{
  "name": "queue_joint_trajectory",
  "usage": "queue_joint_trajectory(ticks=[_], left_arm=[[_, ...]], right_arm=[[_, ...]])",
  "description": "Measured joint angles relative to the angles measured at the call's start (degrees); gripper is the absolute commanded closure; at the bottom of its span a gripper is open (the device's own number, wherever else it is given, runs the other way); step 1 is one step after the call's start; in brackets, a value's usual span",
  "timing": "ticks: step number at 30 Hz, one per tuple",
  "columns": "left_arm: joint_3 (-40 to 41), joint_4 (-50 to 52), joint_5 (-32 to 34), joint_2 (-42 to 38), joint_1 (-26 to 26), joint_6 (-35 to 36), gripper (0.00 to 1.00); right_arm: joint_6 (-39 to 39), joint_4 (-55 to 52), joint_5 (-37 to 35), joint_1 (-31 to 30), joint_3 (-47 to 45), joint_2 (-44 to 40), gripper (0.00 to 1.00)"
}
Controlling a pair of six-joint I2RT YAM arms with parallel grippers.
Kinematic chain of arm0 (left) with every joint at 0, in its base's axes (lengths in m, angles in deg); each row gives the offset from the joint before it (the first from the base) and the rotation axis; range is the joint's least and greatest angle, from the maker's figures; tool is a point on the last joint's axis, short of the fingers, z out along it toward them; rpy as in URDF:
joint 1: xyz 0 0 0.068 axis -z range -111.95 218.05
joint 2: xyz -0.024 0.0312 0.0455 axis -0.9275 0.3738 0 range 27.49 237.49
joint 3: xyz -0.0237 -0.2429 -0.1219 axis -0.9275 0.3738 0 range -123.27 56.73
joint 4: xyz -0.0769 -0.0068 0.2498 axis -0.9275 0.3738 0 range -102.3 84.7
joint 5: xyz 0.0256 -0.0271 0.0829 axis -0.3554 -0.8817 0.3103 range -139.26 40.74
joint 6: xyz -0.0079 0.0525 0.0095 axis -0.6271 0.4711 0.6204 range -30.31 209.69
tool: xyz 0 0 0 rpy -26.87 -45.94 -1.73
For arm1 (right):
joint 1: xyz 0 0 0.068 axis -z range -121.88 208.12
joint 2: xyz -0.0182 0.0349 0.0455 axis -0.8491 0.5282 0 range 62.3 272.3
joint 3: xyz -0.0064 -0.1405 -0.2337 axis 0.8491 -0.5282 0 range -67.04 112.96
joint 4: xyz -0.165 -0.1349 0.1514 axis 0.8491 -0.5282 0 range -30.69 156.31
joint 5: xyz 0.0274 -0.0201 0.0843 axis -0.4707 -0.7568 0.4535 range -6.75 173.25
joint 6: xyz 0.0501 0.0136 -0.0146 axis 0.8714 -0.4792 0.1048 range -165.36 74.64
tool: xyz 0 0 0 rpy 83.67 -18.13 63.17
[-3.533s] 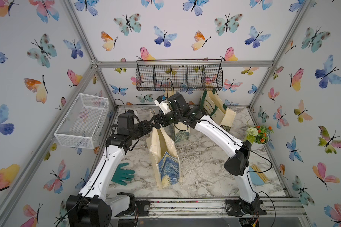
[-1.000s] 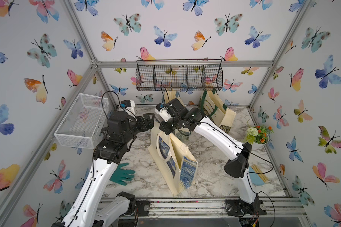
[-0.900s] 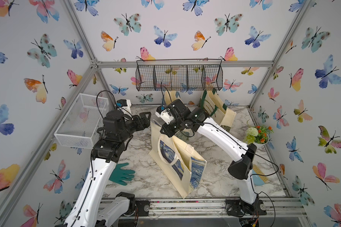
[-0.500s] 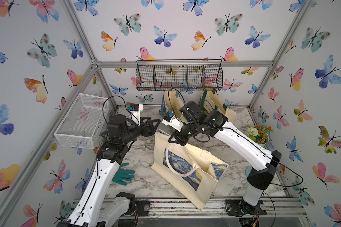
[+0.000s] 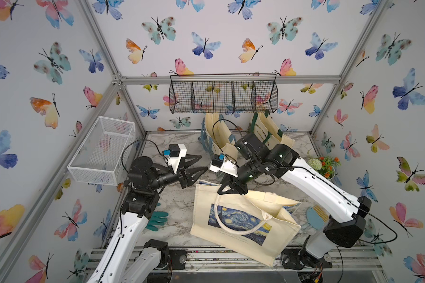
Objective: Put away the canvas bag
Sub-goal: Press the canvas bag.
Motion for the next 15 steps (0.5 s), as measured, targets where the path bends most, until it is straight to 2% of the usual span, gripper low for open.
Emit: queue_joint_trajectory(ticks=[3, 6, 9, 15], left_arm=[[0.1, -3.5, -6.7, 0.6, 0.1, -1.7, 0.33], [0.1, -5.2, -10.6, 0.7, 0.3, -2.9, 0.31], [0.1, -5.9, -13.4, 0.8, 0.4, -3.8, 0.30], [0.4, -6.0, -14.4, 1.2, 0.7, -4.4, 0.26]], right_arm=[[-0.8, 0.0, 2.9, 1.9, -2.6, -0.1, 0.98], [-1.1, 0.3, 3.9, 4.0, -4.3, -0.5, 0.98], [-1.1, 0.9, 4.2, 5.9, -4.7, -1.8, 0.98], [-1.0, 2.3, 6.1, 7.4, -4.7, -5.3, 0.98]])
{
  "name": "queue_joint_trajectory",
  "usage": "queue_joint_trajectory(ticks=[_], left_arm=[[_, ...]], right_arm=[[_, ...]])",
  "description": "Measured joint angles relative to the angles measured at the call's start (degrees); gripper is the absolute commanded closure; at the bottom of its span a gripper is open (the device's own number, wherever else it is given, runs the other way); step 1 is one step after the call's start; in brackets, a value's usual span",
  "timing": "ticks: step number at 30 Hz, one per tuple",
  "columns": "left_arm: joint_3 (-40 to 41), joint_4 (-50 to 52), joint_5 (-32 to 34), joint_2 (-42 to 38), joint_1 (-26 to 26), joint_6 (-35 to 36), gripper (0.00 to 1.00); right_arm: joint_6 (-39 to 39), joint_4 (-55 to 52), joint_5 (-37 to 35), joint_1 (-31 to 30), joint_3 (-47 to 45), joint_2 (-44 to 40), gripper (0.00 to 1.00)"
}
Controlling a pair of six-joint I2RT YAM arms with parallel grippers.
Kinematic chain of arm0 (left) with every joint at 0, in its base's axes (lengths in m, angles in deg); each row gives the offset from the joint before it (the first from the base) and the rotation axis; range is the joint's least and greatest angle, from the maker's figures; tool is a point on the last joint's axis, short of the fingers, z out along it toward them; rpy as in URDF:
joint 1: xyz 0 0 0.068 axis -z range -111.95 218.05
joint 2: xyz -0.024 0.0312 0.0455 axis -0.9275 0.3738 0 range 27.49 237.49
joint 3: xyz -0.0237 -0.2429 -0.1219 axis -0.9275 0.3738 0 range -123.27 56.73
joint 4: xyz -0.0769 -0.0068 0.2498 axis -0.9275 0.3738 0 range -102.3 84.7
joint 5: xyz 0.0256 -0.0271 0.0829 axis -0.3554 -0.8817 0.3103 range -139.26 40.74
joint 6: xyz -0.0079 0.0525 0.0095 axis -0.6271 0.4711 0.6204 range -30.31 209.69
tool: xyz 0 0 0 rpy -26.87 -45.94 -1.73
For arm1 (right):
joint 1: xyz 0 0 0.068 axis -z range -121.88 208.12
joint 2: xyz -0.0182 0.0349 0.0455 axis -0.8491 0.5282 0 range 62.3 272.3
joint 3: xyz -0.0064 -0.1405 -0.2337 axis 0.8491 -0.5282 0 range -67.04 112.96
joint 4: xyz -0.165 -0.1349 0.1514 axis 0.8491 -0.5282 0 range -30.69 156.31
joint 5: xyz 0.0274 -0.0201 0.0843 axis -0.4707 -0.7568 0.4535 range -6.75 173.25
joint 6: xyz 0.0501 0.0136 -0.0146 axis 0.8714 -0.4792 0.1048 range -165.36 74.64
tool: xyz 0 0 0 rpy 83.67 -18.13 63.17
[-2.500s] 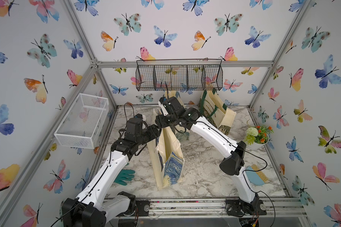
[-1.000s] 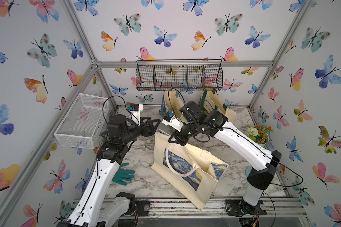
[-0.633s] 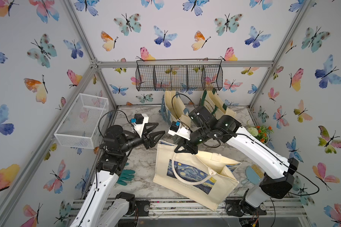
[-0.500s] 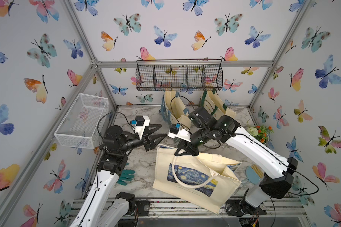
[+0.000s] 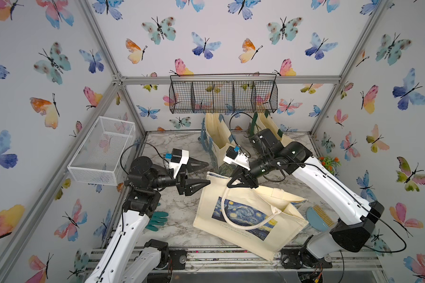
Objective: Put away the canvas bag
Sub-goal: Press the canvas bag.
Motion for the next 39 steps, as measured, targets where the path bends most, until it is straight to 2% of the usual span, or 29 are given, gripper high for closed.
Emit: queue_joint_trajectory(ticks=[6, 10, 17, 20, 22, 26, 28, 31, 36, 38, 39], left_arm=[[0.7, 1.6, 2.1, 1.2, 0.0, 0.9, 0.24], [1.3, 2.1, 3.7, 2.2, 0.9, 1.8, 0.19], [3.2, 5.1, 5.8, 3.2, 6.8, 4.9, 0.19], [4.0, 6.1, 6.5, 3.5, 9.5, 5.9, 0.22], [4.2, 6.5, 7.2, 3.5, 10.4, 6.4, 0.28], [4.4, 7.7, 8.3, 3.5, 10.5, 7.3, 0.70], [4.4, 8.6, 8.6, 3.5, 10.5, 7.8, 0.88], [4.3, 9.9, 8.8, 3.5, 10.5, 8.5, 0.98], [3.5, 12.4, 9.9, 4.9, 10.5, 9.2, 1.00], [3.5, 12.7, 9.9, 5.6, 10.6, 9.2, 1.00], [3.5, 12.7, 9.9, 5.8, 10.6, 9.2, 1.00]], right_arm=[[-0.1, -1.1, 2.6, -0.1, 0.0, 0.3, 0.98], [-0.1, -1.7, 3.3, -0.1, 0.4, 0.3, 0.98], [1.1, -1.3, 2.3, -0.1, 3.7, 0.4, 0.99], [1.9, -1.0, 1.4, -0.1, 5.4, 1.1, 0.99], [2.5, -1.3, 0.7, -0.1, 6.2, 1.7, 0.99], [3.8, -1.3, -1.2, -0.1, 6.9, 2.6, 0.99], [4.3, -1.3, -2.4, -0.2, 6.9, 2.8, 0.99], [5.1, -1.2, -4.7, -0.4, 6.9, 2.8, 0.99], [5.9, -0.3, -9.2, -0.8, 5.9, 2.8, 0.97], [6.1, -0.3, -10.2, -0.8, 5.6, 2.8, 0.80], [6.2, -0.3, -10.3, -0.8, 5.4, 2.9, 0.77]])
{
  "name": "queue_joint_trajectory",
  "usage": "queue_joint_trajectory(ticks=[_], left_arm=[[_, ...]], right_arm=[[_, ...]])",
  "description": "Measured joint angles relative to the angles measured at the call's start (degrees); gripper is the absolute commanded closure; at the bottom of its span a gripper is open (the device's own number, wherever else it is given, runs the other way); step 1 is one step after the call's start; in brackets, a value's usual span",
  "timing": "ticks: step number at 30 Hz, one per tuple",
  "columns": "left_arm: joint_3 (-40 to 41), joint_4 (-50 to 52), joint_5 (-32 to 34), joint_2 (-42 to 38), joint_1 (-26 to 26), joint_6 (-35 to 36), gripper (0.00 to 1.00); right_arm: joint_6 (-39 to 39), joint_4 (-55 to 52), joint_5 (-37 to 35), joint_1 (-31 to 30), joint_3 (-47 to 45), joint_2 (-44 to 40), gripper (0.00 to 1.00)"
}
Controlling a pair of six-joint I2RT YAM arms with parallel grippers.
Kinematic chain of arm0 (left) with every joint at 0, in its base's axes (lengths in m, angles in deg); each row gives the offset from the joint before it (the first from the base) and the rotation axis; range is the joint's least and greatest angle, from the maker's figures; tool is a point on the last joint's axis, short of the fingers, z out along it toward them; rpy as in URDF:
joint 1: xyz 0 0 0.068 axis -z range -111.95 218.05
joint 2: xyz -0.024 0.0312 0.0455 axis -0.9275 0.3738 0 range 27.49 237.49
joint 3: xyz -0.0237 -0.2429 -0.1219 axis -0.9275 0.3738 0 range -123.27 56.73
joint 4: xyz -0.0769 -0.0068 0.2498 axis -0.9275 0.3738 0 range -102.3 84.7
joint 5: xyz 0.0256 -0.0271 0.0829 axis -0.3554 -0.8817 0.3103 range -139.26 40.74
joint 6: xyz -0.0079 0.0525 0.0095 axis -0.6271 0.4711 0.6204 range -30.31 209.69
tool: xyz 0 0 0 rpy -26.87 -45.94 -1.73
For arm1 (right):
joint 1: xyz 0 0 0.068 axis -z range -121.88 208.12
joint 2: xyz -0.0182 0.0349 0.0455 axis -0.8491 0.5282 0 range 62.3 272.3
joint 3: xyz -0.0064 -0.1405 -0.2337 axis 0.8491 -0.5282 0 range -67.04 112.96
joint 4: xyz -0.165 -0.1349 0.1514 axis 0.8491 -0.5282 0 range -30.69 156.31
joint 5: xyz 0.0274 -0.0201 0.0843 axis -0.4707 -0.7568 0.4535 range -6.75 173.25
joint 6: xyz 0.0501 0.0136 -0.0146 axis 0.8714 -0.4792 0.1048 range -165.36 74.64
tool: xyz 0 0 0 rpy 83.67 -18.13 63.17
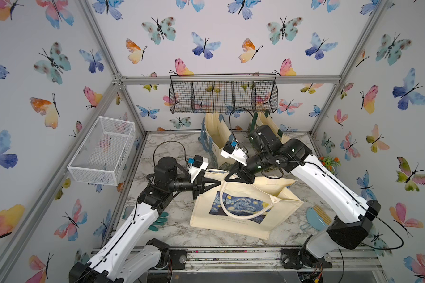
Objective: Put away the canvas bag
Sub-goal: Press the canvas bag.
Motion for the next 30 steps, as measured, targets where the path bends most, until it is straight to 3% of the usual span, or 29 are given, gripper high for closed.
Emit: queue_joint_trajectory(ticks=[5, 13, 15, 18, 20, 22, 23, 26, 30], left_arm=[[-0.2, 1.4, 0.8, 0.9, 2.5, 1.4, 1.00], [-2.8, 3.4, 1.3, 4.1, 5.5, 2.4, 1.00], [-3.4, 3.6, 1.3, 4.7, 5.7, 2.4, 1.00], [-4.1, 4.4, 1.2, 5.2, 5.9, 2.4, 1.00], [-4.3, 5.1, 1.0, 5.4, 5.9, 2.5, 0.99], [-4.8, 5.6, 1.0, 5.8, 5.9, 2.6, 0.74], [-4.9, 5.7, 1.0, 5.9, 5.9, 3.0, 0.69], [-4.9, 6.0, 0.5, 5.9, 6.7, 3.4, 0.60], [-4.0, 5.0, 0.2, 5.6, 6.9, 3.5, 0.61]], right_arm=[[0.0, -0.5, 0.2, 0.1, -0.5, 0.3, 0.70], [-0.7, -0.1, 4.3, 0.0, -0.5, 2.3, 0.71], [-0.7, 0.1, 4.7, -0.1, -0.5, 2.4, 0.77], [-0.5, 0.2, 5.3, -0.3, -0.5, 2.4, 0.99], [0.3, -0.2, 5.4, -0.3, -0.4, 2.4, 0.99], [0.5, -0.3, 5.0, -0.3, -0.1, 2.6, 0.99], [0.6, -0.3, 4.8, -0.3, 0.3, 2.6, 0.99], [0.8, -0.6, 3.2, -0.7, 1.3, 3.2, 0.99], [0.8, -2.1, 0.1, -1.2, 3.6, 3.6, 0.99]])
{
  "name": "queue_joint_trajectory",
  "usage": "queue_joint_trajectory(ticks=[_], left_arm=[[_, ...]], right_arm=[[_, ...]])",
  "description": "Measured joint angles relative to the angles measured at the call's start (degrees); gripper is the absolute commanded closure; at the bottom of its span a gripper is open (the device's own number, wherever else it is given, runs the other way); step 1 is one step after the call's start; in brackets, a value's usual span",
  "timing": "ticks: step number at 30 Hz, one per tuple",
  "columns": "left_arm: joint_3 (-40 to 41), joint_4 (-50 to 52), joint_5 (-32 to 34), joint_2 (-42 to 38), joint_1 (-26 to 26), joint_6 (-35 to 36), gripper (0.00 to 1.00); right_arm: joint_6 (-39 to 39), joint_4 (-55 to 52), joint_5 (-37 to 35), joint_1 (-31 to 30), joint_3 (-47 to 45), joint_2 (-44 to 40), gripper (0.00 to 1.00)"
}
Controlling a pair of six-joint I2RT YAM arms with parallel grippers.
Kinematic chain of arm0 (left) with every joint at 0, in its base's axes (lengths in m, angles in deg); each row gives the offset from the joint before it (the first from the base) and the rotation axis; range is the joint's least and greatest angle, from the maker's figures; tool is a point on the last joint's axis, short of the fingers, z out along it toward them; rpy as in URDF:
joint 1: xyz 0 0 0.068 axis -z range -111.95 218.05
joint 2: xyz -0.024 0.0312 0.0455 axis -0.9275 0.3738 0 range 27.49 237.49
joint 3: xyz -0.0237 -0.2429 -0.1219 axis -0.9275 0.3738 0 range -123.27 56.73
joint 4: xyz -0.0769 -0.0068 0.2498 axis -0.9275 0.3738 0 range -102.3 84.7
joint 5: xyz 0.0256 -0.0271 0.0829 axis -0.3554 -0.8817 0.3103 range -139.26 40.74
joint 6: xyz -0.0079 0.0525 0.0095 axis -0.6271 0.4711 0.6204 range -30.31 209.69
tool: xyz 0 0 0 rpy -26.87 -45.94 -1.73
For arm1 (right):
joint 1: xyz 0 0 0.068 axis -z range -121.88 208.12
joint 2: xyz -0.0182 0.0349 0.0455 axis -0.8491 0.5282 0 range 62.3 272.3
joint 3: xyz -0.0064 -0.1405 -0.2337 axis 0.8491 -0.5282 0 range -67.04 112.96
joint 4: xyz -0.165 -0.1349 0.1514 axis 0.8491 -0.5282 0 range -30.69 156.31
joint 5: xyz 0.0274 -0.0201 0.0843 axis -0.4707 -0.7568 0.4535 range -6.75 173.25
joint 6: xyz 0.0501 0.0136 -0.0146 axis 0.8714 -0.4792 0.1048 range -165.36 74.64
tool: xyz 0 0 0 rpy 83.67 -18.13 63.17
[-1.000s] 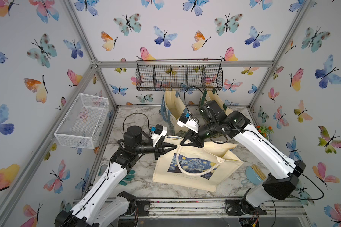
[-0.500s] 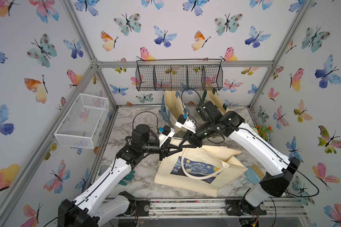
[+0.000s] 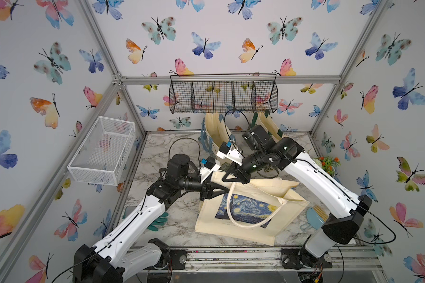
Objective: Put away the canvas bag
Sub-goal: Press the canvas bag.
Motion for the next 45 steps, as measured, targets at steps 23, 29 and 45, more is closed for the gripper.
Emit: queue_joint_trajectory(ticks=[23, 29, 45], left_arm=[[2.2, 1.9, -1.2, -1.3, 1.3, 3.0, 1.00], [0.9, 3.9, -2.2, -0.4, 1.3, 3.7, 1.00], [-1.2, 7.6, 0.3, 0.1, 2.1, 4.8, 1.00]], right_arm=[[-0.9, 0.4, 5.3, -0.4, 3.5, 0.8, 0.75], [-1.0, 2.3, 8.9, -0.2, 3.5, 2.4, 0.75], [-1.5, 6.3, 11.2, -0.3, -5.5, -1.2, 0.73]])
